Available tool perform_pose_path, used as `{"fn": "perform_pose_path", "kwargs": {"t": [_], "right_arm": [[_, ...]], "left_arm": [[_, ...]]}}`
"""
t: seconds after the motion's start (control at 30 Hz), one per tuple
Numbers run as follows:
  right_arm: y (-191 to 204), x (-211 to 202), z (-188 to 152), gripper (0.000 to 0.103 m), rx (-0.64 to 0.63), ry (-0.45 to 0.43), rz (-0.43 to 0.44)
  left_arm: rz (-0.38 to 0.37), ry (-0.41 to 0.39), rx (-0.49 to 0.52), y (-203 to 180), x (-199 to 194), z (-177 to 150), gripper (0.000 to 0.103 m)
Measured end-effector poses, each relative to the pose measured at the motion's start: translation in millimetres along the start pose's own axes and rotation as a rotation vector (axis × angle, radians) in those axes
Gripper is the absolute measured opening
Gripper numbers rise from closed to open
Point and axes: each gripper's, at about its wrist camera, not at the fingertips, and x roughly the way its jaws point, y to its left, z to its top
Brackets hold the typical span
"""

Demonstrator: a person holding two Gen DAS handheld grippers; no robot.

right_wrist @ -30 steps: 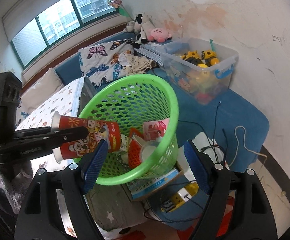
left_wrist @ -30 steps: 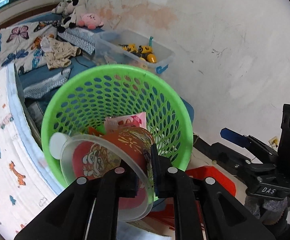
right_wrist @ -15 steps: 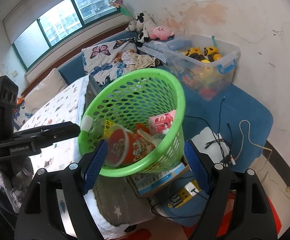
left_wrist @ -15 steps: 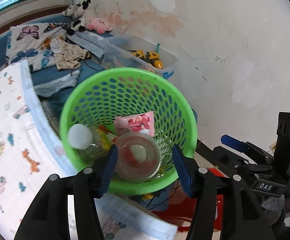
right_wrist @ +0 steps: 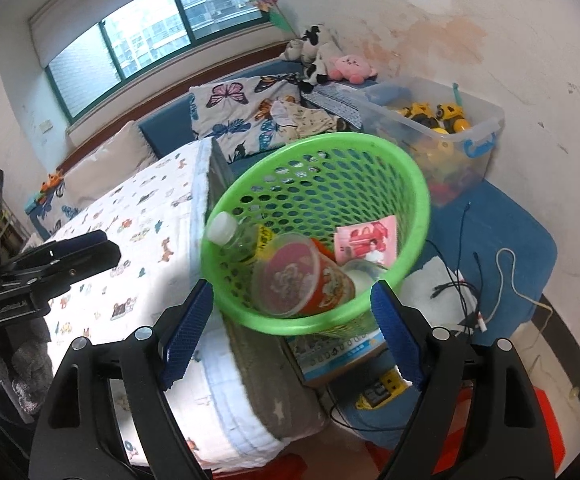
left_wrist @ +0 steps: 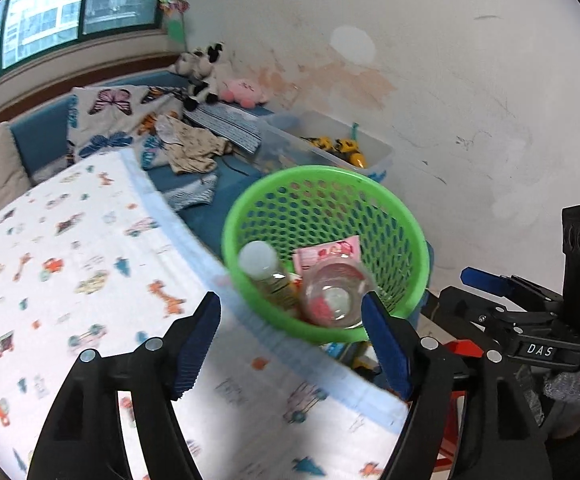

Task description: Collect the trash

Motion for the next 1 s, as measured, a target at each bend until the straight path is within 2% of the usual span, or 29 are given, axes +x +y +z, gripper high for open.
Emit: {"fn": "perform_pose_path", "kwargs": {"t": [0.1,0.2,0.43,1.0], "right_arm": [[17.1,0.6,-2.9,0.083,-0.023,-0.002,0.011],[34.6,2.2,-5.4,0.085,-0.050,-0.005,0.020],[64.9,7.8,-10.5,0.087,-0.059,0.005,0.057],[142.9,10.4,-30.0,0.094,-0.198,0.005,0.091]], "left_arm": [[0.035,-0.026,-0.018,12.2,-16.2,-9.0,0.080],[0.057,-0.049,-0.042,25.3,-32.2,-17.8,0.081],[0.149,-0.089,-0.088,52.3,-67.0,-37.3,0.091],[0.364,-0.126,-0.224,114.6,-135.8,-98.2,0.096]]}}
